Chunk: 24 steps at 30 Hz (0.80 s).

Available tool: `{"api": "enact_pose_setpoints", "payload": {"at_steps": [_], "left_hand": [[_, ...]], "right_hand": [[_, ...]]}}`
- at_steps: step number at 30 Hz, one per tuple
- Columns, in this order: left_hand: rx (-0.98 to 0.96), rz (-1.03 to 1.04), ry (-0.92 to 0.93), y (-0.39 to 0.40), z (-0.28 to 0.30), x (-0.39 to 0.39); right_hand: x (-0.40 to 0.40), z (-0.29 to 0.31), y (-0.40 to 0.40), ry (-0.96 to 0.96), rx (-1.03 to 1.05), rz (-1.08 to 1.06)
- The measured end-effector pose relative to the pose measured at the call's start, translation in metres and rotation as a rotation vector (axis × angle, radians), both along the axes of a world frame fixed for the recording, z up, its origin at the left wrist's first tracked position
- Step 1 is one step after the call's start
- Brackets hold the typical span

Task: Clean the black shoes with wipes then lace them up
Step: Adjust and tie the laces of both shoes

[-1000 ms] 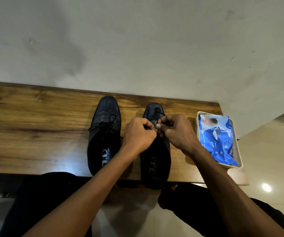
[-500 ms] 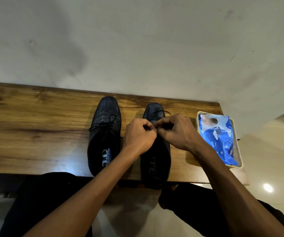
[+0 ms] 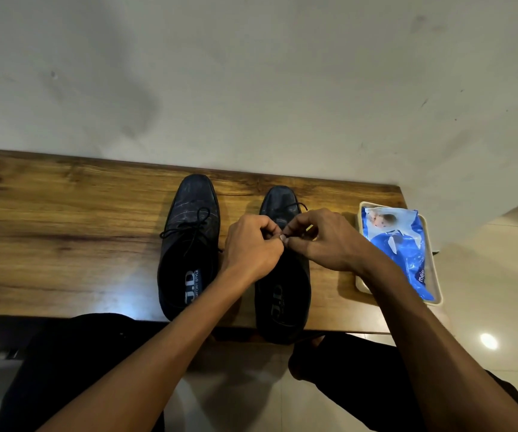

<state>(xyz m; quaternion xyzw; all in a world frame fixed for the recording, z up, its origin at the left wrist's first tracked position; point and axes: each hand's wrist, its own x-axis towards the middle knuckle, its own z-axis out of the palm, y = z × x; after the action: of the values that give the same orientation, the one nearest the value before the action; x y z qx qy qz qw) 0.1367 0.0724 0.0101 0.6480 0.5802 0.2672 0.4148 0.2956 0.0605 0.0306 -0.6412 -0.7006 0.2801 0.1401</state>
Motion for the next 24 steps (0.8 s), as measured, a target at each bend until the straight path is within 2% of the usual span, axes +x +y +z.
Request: {"api": "enact_pose_setpoints", "payload": {"at_steps": [7,13,19,24], "left_hand": [[0.006,-0.007,0.014,0.000,-0.001,0.000],[0.008,-0.014,0.027,0.000,0.000,0.000],[0.018,0.004,0.039,0.000,-0.004,-0.001],[0.029,0.003,0.044,0.000,-0.003,0.001]], "right_hand": [[0.006,0.001,0.001,0.045,-0.087,0.043],[-0.007,0.001,0.000,0.227,-0.230,-0.108],[-0.009,0.000,-0.003,0.221,-0.199,-0.134],[-0.002,0.004,-0.003,0.370,-0.399,-0.193]]}}
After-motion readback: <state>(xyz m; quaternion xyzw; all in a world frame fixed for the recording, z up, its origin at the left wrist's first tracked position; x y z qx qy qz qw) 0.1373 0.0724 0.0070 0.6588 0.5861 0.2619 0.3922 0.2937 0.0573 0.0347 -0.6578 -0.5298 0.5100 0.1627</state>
